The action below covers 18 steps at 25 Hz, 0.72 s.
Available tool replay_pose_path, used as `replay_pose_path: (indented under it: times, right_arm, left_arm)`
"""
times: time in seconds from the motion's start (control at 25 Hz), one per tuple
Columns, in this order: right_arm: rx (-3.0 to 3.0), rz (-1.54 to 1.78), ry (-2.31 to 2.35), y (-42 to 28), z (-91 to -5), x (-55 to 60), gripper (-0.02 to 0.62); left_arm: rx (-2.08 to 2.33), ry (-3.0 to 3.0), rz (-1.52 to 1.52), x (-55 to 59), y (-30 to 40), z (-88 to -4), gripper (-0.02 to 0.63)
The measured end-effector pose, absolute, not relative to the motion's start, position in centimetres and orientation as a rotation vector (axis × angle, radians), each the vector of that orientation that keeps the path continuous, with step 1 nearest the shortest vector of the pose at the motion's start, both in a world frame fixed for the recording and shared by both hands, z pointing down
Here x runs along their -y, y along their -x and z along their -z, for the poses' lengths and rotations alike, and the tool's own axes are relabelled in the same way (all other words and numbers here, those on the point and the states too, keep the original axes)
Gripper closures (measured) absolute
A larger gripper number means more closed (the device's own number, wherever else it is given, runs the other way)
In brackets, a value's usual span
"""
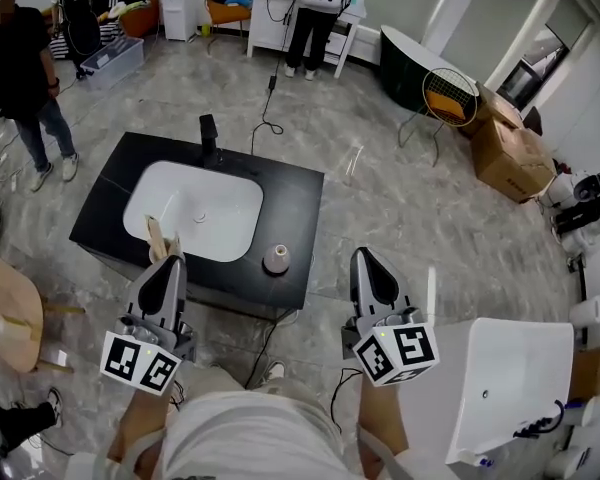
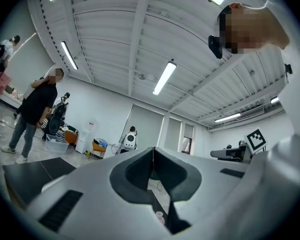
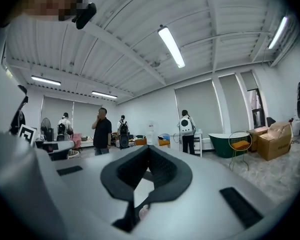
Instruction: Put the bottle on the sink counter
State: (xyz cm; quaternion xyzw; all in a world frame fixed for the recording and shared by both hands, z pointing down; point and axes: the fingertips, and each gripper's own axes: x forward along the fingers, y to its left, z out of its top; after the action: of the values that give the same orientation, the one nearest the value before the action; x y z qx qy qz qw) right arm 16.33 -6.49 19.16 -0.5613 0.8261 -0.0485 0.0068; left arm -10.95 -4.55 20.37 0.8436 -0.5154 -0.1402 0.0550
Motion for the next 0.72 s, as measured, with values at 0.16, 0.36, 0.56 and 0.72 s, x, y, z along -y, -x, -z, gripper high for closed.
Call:
replay_pose_path:
  times: [0.16, 0.36, 0.56, 0.72]
  right_arm:
    - [-2.579, 0.08, 1.734, -16.7, -17.2, 5.3, 0.586]
    - [-2.557, 0.04, 1.735, -17.4, -15.9, 3.5, 0.586]
    - [-2.532, 0.019, 1.779, -18.0, -15.8, 2.0, 0.586]
    - [-2.498, 0.033, 1.847, -19.2, -16.6, 1.0, 0.586]
  left_arm:
    - [1.579, -2.556, 0.448, 3.9, 10.8, -19.5, 0.591]
    - [1.597, -2.552, 0.465, 3.2, 11.4, -18.6, 0.591]
    - [1.676, -2.555, 0.448, 2.7, 12.9, -18.1, 0.591]
    - [1.699, -2.554, 0.428, 1.6, 13.6, -18.2, 0.591]
